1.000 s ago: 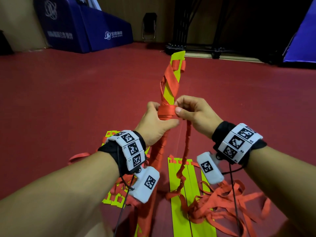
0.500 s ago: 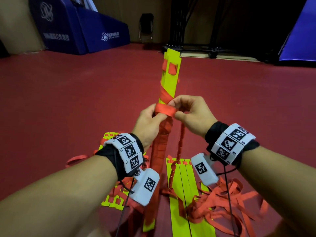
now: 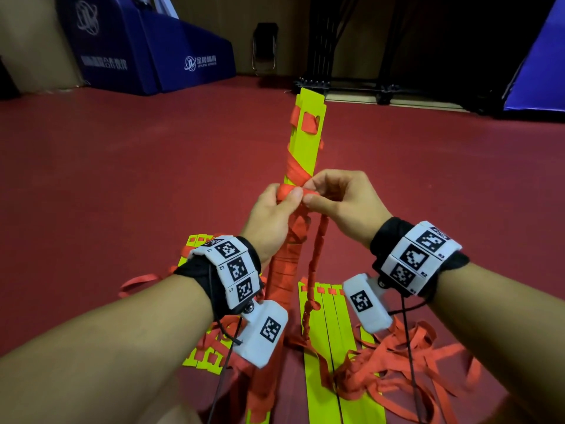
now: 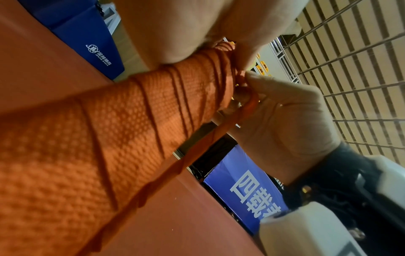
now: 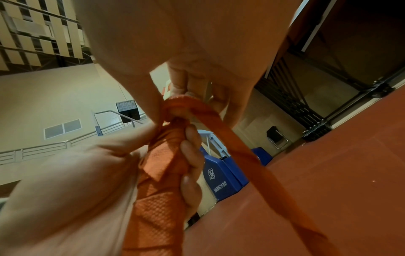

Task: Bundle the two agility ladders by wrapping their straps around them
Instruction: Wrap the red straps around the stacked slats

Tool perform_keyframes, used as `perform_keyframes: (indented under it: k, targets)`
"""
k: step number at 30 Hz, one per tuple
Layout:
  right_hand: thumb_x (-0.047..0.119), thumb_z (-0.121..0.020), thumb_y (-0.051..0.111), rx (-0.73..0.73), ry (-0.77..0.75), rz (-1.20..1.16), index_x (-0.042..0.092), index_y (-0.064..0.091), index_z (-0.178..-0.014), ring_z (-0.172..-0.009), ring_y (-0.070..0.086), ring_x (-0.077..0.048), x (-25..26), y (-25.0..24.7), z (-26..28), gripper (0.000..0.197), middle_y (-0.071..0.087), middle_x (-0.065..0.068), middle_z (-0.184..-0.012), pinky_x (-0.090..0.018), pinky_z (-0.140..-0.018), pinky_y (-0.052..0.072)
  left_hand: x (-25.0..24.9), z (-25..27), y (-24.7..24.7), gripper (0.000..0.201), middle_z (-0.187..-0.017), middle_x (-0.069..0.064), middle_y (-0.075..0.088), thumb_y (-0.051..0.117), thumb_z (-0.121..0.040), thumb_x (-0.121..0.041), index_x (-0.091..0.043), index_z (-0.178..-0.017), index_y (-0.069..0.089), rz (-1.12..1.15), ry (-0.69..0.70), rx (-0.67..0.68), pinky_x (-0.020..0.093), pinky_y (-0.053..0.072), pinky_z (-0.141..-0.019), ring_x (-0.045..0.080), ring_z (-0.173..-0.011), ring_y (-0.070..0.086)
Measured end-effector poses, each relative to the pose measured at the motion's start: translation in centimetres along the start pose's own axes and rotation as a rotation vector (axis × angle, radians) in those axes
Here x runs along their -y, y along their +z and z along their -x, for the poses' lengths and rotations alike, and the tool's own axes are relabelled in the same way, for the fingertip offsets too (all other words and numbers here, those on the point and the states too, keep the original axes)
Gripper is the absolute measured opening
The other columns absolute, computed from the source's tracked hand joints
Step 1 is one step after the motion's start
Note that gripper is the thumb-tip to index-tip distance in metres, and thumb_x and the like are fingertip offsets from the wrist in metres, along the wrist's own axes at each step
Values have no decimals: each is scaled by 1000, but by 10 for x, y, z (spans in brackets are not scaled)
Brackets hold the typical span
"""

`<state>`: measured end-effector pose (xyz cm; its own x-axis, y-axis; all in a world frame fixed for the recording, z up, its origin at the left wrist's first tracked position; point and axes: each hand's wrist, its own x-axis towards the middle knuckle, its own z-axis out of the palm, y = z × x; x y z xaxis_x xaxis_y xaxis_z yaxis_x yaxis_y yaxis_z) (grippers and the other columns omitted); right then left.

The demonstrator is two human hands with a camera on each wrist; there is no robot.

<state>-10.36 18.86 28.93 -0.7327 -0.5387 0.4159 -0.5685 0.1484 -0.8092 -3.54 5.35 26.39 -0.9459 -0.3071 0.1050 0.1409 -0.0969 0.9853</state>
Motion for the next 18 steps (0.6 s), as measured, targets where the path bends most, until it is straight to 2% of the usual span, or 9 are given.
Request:
perform_keyframes:
  k: [2,4,5,8,9,11,13,16,18]
  targets:
    - [12,-87,75,-15,15,41,15,70,-80,-66,67,-13,-1,-1,-1,9,72,-4,-71,-38,-69,55,1,-1,-1,23,-75,11,68,59,-100,-34,-11,-105,60,-36,11,-11,71,54,-69,27,-63,61]
    - [18,-87,77,-32,21,76,12,69,-77,-63,67,-11,1,-1,-1,14,71,1,-66,-35,-66,55,1,-1,-1,20,-73,10,69,55,-105,-30,-10,-103,59,-54,7,-19,69,55,-66,27,-60,62]
    - [22,-87,77,-49,24,86,12,68,-75,-61,67,-14,0,-1,-1,18,70,0,-65,-36,-65,55,0,-1,-1,21,-72,9,70,53,-105,-30,-10,-102,60,-59,8,-23,64,57,-65,26,-58,63]
    - [41,-81,76,-84,28,76,15,64,-71,-69,64,-39,0,-1,0,30,68,-15,-71,-52,-68,57,-1,-1,-1,21,-70,3,69,53,-105,-30,-14,-96,63,-84,46,-31,42,59,-58,21,-60,67]
    - [41,-81,74,-70,34,60,16,63,-71,-70,64,-41,-1,-2,0,29,67,-16,-71,-56,-71,57,-1,0,-1,22,-69,1,67,53,-105,-31,-15,-95,64,-78,55,-32,37,58,-55,20,-61,68]
    - [25,-87,71,-10,47,-26,16,62,-75,-68,62,-32,1,-4,-1,18,64,-14,-73,-56,-80,58,-2,0,-2,25,-67,-1,67,52,-106,-31,-11,-98,65,-41,60,-32,32,56,-50,18,-61,68]
    - [11,-85,66,40,62,-99,14,62,-77,-73,61,-23,4,-5,-2,10,61,-13,-77,-50,-84,57,-3,0,-1,30,-66,-1,68,50,-106,-29,-3,-109,64,7,52,-29,30,56,-47,15,-59,68]
    - [-1,-81,57,30,82,-89,16,63,-71,-70,61,-22,3,-8,-4,20,60,-10,-73,-44,-76,58,-3,1,0,30,-64,1,67,49,-106,-27,1,-111,61,40,55,-37,30,56,-44,14,-56,67]
    - [-1,-77,55,-12,115,-26,20,62,-65,-62,61,-17,1,-10,-5,25,59,1,-63,-44,-70,60,-2,1,0,25,-64,2,67,50,-106,-25,-3,-106,61,42,77,-47,30,57,-45,15,-56,67]
